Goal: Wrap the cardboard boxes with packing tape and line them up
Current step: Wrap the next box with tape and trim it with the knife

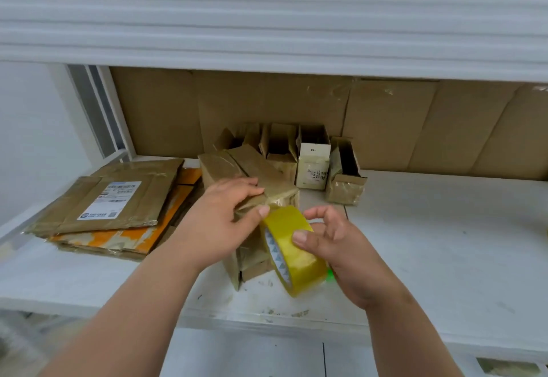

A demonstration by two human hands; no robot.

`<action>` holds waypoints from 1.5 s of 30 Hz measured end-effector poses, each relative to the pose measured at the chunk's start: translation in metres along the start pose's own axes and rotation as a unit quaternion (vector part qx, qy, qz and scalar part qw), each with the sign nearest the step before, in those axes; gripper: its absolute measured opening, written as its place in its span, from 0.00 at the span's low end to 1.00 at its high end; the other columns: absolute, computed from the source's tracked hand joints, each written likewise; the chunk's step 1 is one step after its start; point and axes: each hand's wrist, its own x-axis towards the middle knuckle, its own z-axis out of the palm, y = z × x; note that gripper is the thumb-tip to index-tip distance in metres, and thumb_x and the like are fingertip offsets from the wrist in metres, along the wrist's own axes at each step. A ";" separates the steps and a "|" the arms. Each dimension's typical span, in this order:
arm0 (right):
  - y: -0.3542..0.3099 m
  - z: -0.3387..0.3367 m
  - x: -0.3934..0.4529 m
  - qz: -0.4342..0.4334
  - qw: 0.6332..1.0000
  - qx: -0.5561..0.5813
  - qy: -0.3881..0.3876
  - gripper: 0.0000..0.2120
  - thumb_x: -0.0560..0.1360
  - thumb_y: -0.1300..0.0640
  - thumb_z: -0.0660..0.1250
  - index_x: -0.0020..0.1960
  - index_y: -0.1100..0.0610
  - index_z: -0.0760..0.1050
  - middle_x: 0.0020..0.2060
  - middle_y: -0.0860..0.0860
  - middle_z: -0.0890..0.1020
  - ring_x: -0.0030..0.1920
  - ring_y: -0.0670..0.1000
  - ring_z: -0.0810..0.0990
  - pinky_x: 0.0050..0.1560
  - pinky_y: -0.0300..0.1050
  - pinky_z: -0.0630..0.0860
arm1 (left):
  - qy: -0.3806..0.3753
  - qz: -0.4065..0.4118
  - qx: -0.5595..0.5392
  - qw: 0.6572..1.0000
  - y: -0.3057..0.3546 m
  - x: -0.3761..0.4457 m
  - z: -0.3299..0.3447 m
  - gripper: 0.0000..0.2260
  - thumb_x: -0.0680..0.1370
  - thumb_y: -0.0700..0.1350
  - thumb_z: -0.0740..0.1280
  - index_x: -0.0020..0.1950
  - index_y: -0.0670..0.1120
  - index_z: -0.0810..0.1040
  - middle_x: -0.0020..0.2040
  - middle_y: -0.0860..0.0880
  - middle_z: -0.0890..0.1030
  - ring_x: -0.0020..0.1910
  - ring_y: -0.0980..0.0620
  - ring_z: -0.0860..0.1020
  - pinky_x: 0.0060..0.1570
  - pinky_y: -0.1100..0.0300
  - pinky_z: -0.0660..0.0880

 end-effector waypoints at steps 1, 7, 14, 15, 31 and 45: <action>0.002 -0.001 -0.001 0.002 1.000 -0.017 0.002 0.22 0.67 0.51 0.73 0.56 0.57 0.70 0.39 0.51 0.85 0.39 0.49 0.82 0.39 0.45 0.75 | 0.013 0.004 0.010 1.000 0.001 0.001 0.003 0.23 0.76 0.61 0.63 0.66 0.52 0.78 0.68 0.59 0.74 0.70 0.58 0.67 0.68 0.62 0.62; 0.017 -0.008 -0.016 -0.020 0.999 -0.033 -0.023 0.15 0.73 0.48 0.72 0.48 0.60 0.77 0.37 0.49 0.82 0.39 0.46 0.79 0.43 0.38 0.73 | 0.039 -0.001 0.024 0.999 0.003 0.007 0.012 0.15 0.80 0.48 0.67 0.66 0.49 0.79 0.68 0.54 0.76 0.69 0.54 0.69 0.63 0.67 0.59; 0.035 -0.013 -0.031 -0.008 0.998 -0.006 -0.060 0.18 0.69 0.55 0.70 0.55 0.64 0.76 0.44 0.53 0.83 0.45 0.50 0.80 0.47 0.40 0.76 | 0.043 -0.003 0.008 0.999 0.003 0.004 0.014 0.13 0.81 0.46 0.64 0.66 0.48 0.79 0.68 0.52 0.76 0.68 0.55 0.69 0.65 0.63 0.60; 0.038 -0.013 -0.034 0.001 0.999 -0.010 -0.054 0.16 0.70 0.56 0.69 0.55 0.63 0.76 0.43 0.52 0.83 0.45 0.49 0.80 0.46 0.40 0.76 | 0.039 -0.009 0.002 0.999 0.003 0.004 0.013 0.14 0.82 0.47 0.64 0.66 0.49 0.79 0.68 0.53 0.76 0.69 0.56 0.68 0.65 0.63 0.60; 0.057 -0.011 -0.034 0.035 0.993 -0.095 0.058 0.05 0.78 0.57 0.70 0.54 0.53 0.81 0.46 0.48 0.86 0.48 0.47 0.83 0.52 0.44 0.79 | 0.294 -0.069 0.060 0.951 0.038 -0.044 0.050 0.14 0.74 0.44 0.73 0.58 0.43 0.76 0.55 0.44 0.74 0.55 0.45 0.70 0.54 0.56 0.66; 0.073 -0.063 -0.019 0.060 0.914 -0.355 0.185 0.16 0.82 0.57 0.59 0.68 0.50 0.76 0.63 0.51 0.77 0.58 0.47 0.75 0.59 0.41 0.69 | 0.140 -0.298 -0.209 0.921 0.055 -0.062 0.084 0.23 0.74 0.58 0.72 0.66 0.53 0.76 0.59 0.54 0.77 0.59 0.55 0.75 0.62 0.53 0.74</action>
